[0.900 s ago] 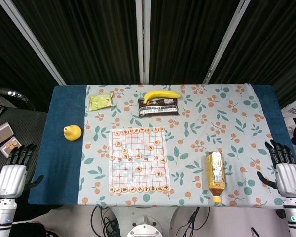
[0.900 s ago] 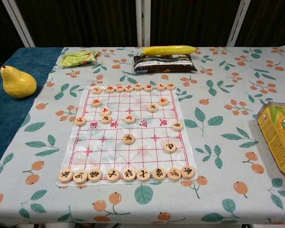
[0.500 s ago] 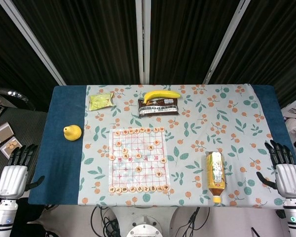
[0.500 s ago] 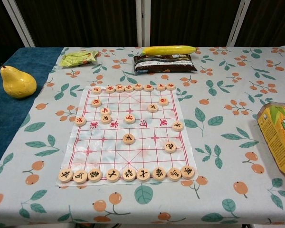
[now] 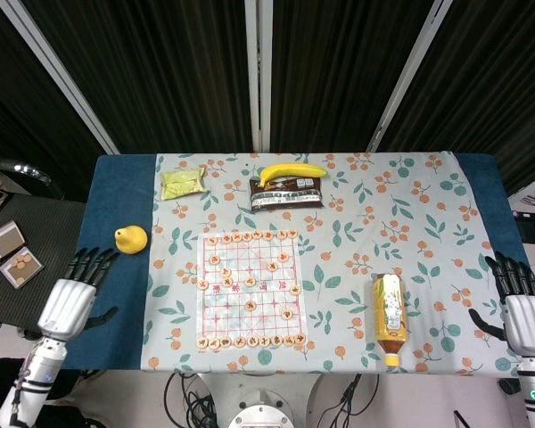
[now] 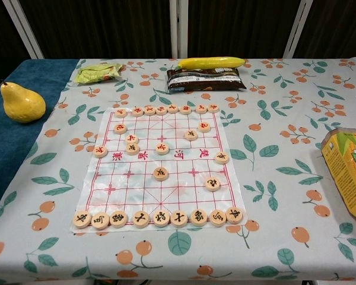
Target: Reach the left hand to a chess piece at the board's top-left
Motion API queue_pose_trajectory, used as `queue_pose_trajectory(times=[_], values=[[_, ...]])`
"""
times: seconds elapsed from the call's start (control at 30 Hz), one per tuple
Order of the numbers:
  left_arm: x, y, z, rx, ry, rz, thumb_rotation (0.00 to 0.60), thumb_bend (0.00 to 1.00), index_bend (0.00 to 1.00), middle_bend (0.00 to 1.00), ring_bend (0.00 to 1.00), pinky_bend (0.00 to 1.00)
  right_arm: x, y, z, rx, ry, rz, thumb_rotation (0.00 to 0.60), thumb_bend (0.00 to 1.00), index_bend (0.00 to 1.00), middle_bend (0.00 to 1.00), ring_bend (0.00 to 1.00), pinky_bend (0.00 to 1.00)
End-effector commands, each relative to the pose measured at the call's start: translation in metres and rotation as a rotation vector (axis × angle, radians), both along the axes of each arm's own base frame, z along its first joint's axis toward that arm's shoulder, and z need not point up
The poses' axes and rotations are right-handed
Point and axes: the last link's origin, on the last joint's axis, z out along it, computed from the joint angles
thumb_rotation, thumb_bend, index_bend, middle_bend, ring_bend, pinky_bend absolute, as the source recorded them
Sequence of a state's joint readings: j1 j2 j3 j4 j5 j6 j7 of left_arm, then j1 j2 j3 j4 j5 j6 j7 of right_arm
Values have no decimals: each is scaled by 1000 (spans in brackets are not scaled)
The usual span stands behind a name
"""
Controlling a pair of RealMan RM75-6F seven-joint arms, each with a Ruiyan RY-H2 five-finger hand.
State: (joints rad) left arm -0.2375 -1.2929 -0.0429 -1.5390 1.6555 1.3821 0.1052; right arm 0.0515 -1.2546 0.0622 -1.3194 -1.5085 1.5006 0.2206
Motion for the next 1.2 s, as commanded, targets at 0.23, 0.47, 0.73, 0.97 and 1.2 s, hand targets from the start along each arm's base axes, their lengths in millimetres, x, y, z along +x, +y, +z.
queue_pose_trajectory(times=[0.23,0.47,0.73,0.97,1.2], values=[[56,47,-49,-146,4,-168,600,160,109,51,0,0,-3,1,4,-5,-10,5,600,125,0,0,0,0],[81,66,-81,-226,-30,-218,600,160,150,51,0,0,-5,5,6,-10,-9,2,600,125,0,0,0,0],[95,79,-114,-298,-30,-230,600,173,239,53,0,0,-6,7,9,-18,-8,1,600,124,0,0,0,0],[101,84,-137,-336,-34,-243,600,174,278,56,0,0,-7,6,11,-16,-9,-3,600,125,0,0,0,0],[101,88,-151,-359,-16,-260,600,177,304,63,0,0,-9,6,12,-17,-10,-9,600,125,0,0,0,0]])
